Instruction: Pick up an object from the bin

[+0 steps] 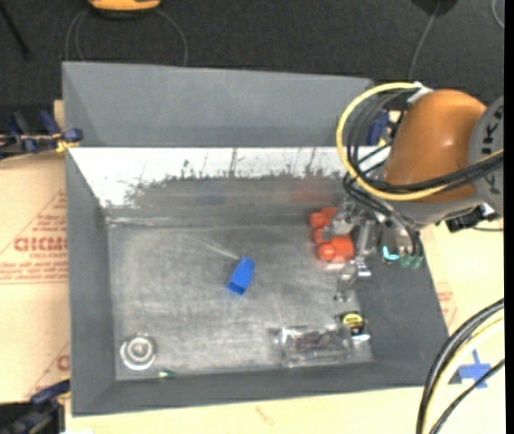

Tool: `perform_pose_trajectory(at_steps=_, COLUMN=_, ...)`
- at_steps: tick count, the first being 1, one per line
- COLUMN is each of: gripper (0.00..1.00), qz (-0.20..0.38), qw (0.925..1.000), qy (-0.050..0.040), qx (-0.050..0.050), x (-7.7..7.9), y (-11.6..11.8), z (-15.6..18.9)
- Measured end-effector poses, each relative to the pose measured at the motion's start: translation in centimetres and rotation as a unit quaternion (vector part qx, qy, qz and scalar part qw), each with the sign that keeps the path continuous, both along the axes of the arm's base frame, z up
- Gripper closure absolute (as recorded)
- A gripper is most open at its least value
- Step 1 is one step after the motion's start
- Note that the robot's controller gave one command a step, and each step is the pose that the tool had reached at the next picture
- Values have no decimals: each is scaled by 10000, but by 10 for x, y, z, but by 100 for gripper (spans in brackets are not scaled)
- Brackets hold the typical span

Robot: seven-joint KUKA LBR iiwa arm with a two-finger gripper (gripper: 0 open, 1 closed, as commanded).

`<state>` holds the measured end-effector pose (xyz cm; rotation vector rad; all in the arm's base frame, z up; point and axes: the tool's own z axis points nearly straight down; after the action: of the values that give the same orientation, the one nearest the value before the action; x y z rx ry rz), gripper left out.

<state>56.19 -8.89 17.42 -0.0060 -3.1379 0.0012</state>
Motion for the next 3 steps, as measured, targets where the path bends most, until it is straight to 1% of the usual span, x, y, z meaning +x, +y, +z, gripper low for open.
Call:
perform_pose_trajectory(at_steps=1, gripper=0, qz=-900, qw=9959, qy=-33, qx=20, x=27, y=88, z=-35)
perform_pose_trajectory(at_steps=2, gripper=0, qz=49, qw=10000, qy=-66, qx=-3, x=24, y=109, z=-99)
perform_pose_trajectory(at_steps=3, gripper=0, qz=923, qw=9957, qy=-97, qx=-17, x=33, y=135, z=-99)
